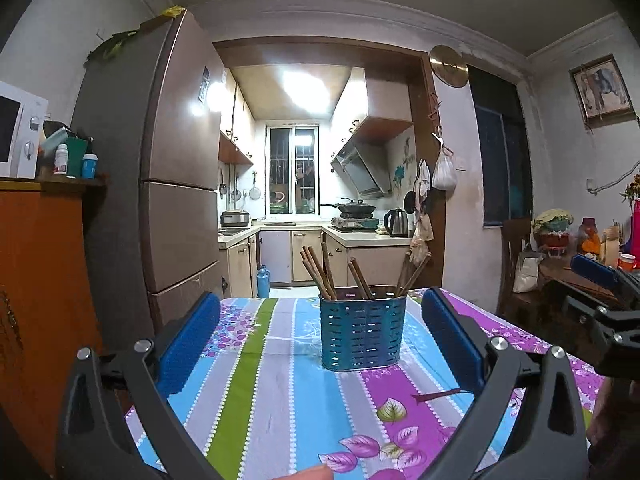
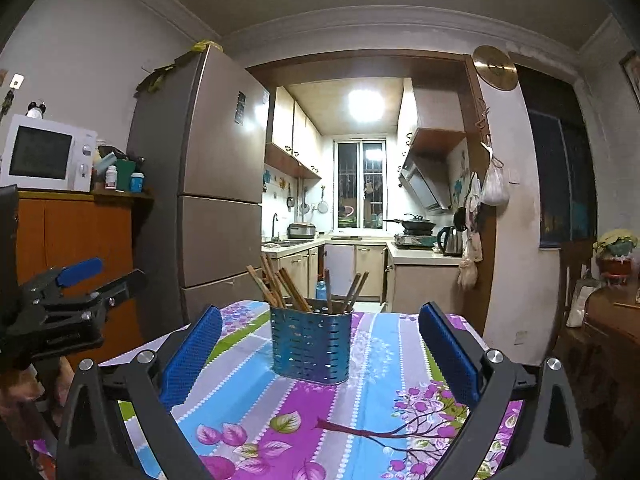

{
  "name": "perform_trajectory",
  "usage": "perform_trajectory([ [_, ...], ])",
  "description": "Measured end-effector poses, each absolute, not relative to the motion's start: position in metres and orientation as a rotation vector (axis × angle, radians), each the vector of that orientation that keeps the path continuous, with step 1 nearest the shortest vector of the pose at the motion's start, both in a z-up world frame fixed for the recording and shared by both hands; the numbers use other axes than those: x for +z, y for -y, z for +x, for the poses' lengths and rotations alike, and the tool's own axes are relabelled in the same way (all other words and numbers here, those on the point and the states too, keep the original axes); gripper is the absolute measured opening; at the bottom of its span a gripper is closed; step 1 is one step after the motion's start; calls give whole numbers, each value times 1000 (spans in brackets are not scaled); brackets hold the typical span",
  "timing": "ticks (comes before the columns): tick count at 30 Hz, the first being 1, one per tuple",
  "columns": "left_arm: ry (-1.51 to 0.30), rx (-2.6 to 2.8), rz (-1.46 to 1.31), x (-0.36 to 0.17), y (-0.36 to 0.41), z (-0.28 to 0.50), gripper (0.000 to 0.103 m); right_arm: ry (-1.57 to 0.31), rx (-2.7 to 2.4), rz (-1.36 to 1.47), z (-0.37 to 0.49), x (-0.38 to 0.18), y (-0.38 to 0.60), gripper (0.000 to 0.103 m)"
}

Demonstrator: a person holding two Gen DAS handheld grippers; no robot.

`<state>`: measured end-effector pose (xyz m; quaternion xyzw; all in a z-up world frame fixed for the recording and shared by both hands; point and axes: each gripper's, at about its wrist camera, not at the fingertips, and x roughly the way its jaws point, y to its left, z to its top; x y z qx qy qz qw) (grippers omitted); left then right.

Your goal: Organize utensils

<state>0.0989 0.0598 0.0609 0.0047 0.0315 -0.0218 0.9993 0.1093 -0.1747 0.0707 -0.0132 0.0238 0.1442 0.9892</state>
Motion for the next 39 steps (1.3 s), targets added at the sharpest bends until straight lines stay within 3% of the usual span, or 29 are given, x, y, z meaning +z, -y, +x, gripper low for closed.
perform_trajectory([
  [39,-83,-23,6,38,-47,0,98,-63,288,-5,-19,50,188,98],
])
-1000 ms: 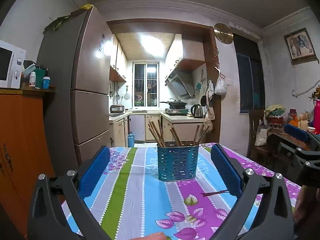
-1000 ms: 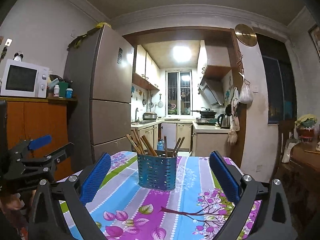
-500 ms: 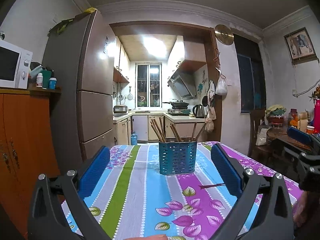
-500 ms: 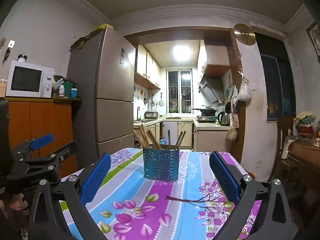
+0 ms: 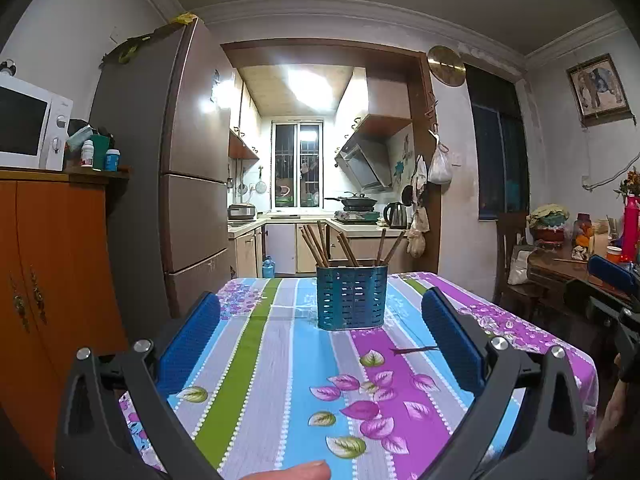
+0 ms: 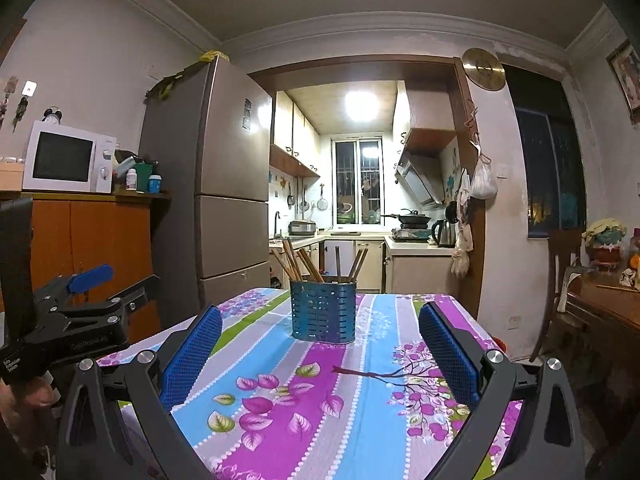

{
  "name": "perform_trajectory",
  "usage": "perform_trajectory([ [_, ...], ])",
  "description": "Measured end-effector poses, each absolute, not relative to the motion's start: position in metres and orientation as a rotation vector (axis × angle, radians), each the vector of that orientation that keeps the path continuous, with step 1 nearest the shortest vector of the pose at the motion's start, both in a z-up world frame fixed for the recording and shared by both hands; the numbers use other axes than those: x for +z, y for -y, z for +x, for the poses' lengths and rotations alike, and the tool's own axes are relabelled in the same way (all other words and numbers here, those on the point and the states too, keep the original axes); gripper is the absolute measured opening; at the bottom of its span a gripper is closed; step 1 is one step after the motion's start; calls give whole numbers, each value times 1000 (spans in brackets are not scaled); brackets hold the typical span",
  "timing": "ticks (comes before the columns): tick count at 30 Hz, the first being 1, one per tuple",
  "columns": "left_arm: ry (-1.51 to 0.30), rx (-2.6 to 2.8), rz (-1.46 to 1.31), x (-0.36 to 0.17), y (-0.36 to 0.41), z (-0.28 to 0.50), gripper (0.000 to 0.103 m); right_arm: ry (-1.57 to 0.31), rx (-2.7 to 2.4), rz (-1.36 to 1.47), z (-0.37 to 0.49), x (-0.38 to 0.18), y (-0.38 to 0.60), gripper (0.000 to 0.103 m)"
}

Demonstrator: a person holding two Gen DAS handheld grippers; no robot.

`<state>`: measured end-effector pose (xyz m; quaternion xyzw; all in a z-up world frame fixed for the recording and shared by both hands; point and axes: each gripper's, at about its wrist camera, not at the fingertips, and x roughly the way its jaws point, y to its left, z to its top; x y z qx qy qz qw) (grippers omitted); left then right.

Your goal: Organize utensils

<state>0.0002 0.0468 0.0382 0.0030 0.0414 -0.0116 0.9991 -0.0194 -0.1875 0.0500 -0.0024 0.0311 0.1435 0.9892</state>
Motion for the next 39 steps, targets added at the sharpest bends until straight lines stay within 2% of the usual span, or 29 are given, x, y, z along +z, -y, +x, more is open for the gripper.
perform_trajectory([
  [13,-198,7,-1,16,-51,-17,98,-107,309,-3,-43,39,184,98],
  [29,-309,34,8,21,-47,-12,98,-223,310,9,-31,46,177,98],
  [32,-229,32,8,24,-47,-16,98,-129,312,-11,-38,47,176,98],
  [36,13,71,14,27,-45,-36,98,81,285,-65,-55,42,173,98],
  [39,61,70,14,29,-40,-39,98,89,282,-55,-52,42,174,98],
])
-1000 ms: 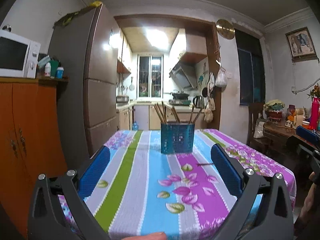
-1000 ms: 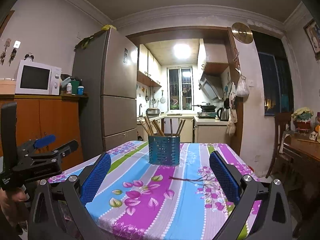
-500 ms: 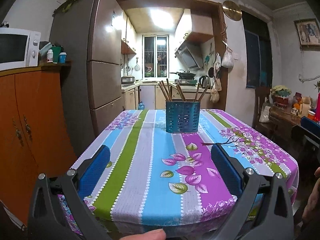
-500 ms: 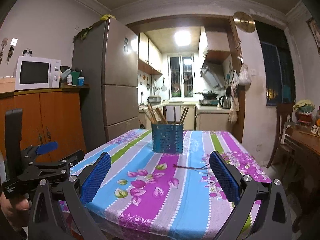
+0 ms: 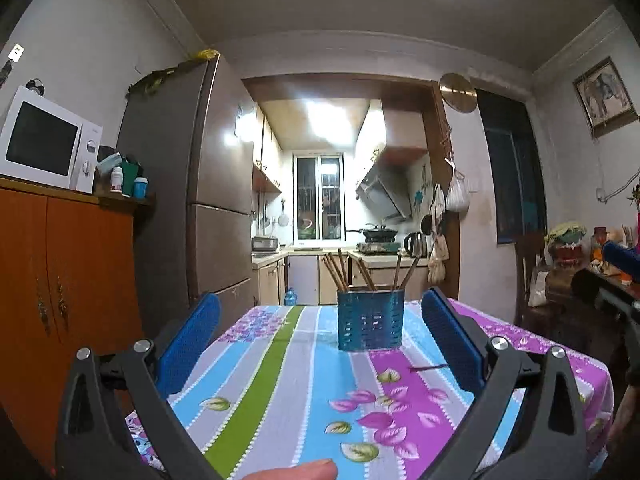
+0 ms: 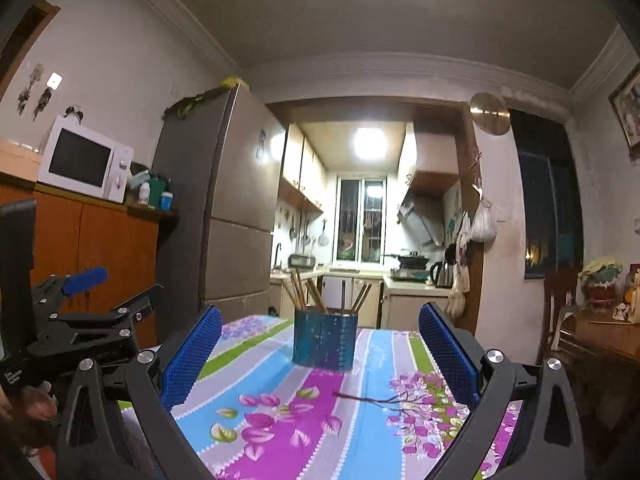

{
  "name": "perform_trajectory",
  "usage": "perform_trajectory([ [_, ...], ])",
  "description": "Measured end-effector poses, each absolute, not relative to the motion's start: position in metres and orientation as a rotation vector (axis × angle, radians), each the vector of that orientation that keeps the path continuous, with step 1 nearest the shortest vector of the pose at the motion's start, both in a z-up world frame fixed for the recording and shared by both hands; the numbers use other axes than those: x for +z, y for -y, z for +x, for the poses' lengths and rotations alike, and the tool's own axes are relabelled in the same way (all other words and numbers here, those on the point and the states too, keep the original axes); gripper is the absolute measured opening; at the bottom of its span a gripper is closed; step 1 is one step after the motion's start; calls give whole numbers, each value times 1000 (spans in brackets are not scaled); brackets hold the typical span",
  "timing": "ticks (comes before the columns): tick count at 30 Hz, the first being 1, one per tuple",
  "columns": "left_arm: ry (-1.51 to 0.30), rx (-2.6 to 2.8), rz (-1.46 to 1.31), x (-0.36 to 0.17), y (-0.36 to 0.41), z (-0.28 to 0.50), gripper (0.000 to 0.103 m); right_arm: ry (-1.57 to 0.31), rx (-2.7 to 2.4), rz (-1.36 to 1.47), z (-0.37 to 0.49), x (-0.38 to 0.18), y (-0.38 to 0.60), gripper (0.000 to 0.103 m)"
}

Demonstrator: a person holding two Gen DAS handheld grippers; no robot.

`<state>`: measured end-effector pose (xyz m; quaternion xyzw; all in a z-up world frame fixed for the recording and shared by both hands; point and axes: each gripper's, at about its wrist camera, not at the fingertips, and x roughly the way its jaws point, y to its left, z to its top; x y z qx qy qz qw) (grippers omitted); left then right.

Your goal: Organize utensils

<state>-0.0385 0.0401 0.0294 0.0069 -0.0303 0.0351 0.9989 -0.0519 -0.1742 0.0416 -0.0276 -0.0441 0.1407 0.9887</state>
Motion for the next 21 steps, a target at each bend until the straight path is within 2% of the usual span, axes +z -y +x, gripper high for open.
perform_trajectory([
  [4,41,68,32,31,-32,-35,98,8,278,-37,-39,41,176,98],
  [7,-75,61,75,28,-24,-19,98,-97,264,-37,-25,43,174,98],
  [12,-510,66,116,9,-21,40,98,-431,268,90,21,32,180,98],
  [13,-549,58,113,5,-22,45,97,-473,278,116,29,28,182,98],
  [17,-591,48,118,-6,-21,47,97,-517,277,125,36,17,182,98],
  [21,-561,40,111,-5,-22,45,97,-475,293,103,30,15,178,98],
])
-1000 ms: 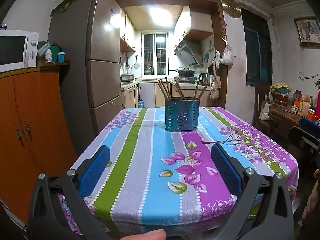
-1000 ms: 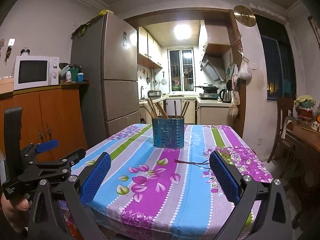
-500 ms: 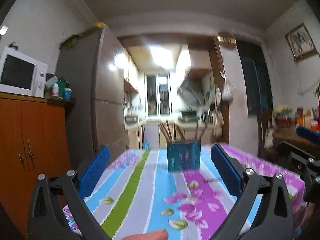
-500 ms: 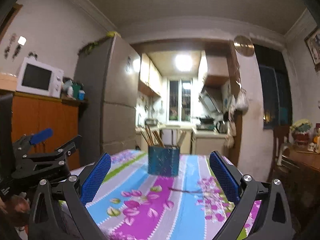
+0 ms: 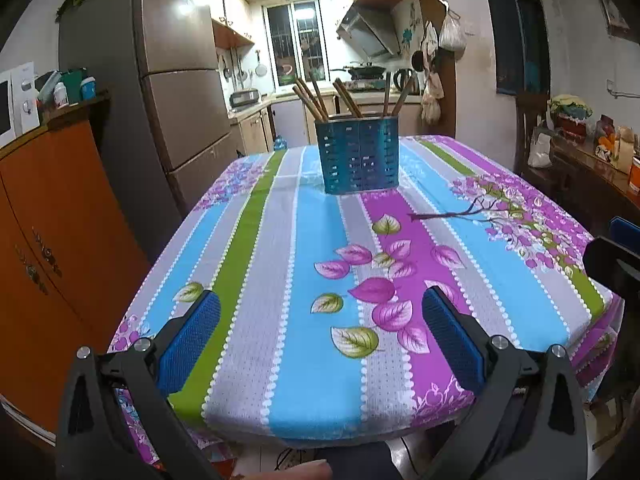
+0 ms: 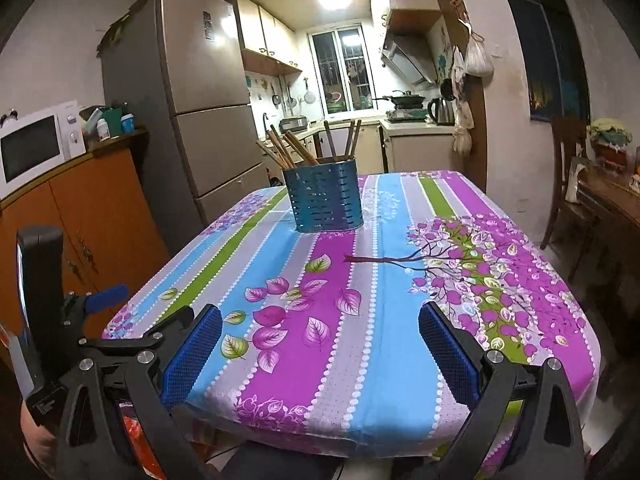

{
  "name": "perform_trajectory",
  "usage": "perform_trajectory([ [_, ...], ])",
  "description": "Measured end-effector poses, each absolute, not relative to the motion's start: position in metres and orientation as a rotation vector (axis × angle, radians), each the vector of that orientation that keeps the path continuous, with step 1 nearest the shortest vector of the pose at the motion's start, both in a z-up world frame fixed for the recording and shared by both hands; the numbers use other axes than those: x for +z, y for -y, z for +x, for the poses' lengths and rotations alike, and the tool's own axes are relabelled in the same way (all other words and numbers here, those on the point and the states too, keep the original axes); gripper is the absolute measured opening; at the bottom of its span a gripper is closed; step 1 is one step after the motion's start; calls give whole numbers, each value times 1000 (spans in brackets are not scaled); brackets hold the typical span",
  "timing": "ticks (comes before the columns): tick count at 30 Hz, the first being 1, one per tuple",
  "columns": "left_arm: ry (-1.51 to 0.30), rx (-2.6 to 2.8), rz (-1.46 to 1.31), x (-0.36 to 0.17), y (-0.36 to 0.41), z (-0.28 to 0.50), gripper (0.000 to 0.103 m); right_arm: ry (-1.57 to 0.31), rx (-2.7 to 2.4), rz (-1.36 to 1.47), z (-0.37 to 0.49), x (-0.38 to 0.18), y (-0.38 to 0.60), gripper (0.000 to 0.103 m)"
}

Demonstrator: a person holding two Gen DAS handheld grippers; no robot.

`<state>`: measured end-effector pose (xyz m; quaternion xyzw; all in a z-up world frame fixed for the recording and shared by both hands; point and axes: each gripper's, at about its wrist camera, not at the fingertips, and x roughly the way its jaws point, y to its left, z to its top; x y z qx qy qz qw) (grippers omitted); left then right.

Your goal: Organize utensils

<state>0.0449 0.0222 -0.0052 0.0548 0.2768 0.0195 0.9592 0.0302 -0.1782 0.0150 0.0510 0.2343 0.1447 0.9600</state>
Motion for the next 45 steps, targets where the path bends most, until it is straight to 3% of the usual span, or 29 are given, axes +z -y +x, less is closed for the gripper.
perform_trajectory([
  [5,-206,48,74,11,-23,13,98,-88,312,-28,-10,21,169,98],
  [12,12,30,31,19,-23,-12,98,31,296,9,-18,17,177,98],
  [45,-5,38,22,15,-41,-21,98,-17,216,-31,-1,16,188,98],
])
